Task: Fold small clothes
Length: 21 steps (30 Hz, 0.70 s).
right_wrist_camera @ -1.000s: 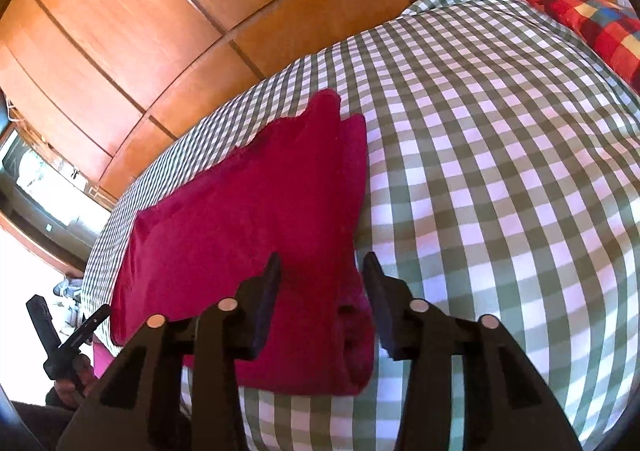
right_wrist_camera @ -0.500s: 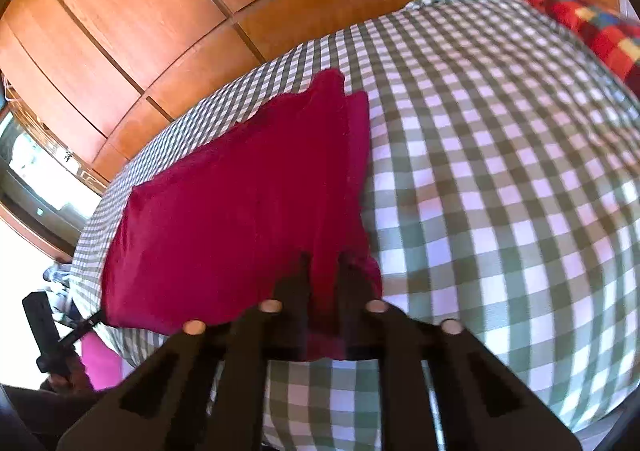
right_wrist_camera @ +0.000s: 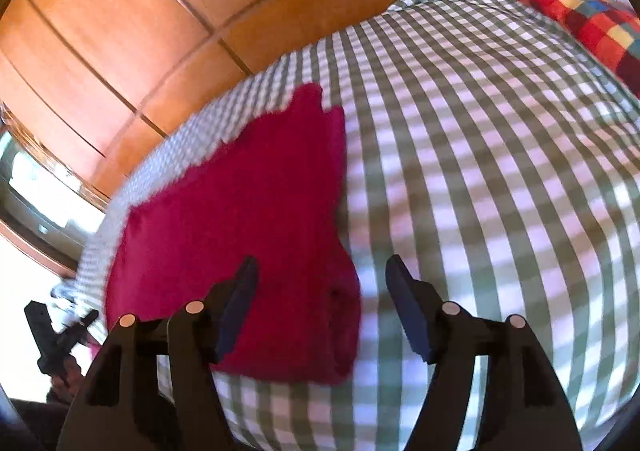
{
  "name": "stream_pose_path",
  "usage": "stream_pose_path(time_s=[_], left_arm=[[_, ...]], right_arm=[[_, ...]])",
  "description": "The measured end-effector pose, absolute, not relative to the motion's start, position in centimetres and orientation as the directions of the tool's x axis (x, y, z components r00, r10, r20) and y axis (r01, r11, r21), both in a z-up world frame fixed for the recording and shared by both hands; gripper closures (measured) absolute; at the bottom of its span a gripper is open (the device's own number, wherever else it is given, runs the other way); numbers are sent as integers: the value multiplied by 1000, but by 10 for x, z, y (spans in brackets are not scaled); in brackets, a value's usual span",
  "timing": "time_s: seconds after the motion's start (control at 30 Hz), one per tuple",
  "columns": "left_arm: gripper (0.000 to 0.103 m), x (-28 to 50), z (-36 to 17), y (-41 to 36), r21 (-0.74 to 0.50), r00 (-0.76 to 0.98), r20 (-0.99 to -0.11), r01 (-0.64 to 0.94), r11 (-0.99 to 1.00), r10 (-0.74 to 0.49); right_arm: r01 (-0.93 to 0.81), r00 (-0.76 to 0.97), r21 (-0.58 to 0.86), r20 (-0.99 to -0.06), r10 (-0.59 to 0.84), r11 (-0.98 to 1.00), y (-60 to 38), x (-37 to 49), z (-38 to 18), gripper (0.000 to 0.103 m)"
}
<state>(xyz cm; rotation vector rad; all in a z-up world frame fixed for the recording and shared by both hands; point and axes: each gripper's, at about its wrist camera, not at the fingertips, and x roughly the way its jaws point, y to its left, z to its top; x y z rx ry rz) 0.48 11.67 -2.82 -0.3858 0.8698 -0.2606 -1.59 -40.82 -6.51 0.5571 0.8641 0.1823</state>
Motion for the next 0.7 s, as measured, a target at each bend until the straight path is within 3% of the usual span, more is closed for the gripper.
stream_pose_path(time_s=[0.1, 0.23, 0.3, 0.4, 0.5, 0.7], left_arm=[[92, 13, -16, 95, -404, 636, -670, 121, 907, -384], [92, 33, -19, 57, -347, 602, -697, 190, 918, -389], [92, 43, -26, 42, -297, 590, -724, 199, 934, -356], [92, 52, -33, 31, -263, 582, -742, 204, 943, -333], [92, 61, -39, 30, -228, 575, -762, 192, 955, -298], [92, 76, -46, 36, -287, 555, -758, 189, 939, -344]], right_arm=[[52, 619, 589, -653, 436, 807, -410, 3, -72, 31], [27, 542, 615, -671, 506, 788, -397, 25, -93, 32], [-1, 531, 617, -667, 523, 787, -391, 28, -91, 50], [-28, 513, 619, -665, 543, 785, -384, 29, -89, 68], [-41, 524, 626, -650, 550, 779, -378, 24, -78, 72], [-115, 562, 654, -578, 591, 748, -343, 27, -28, 74]])
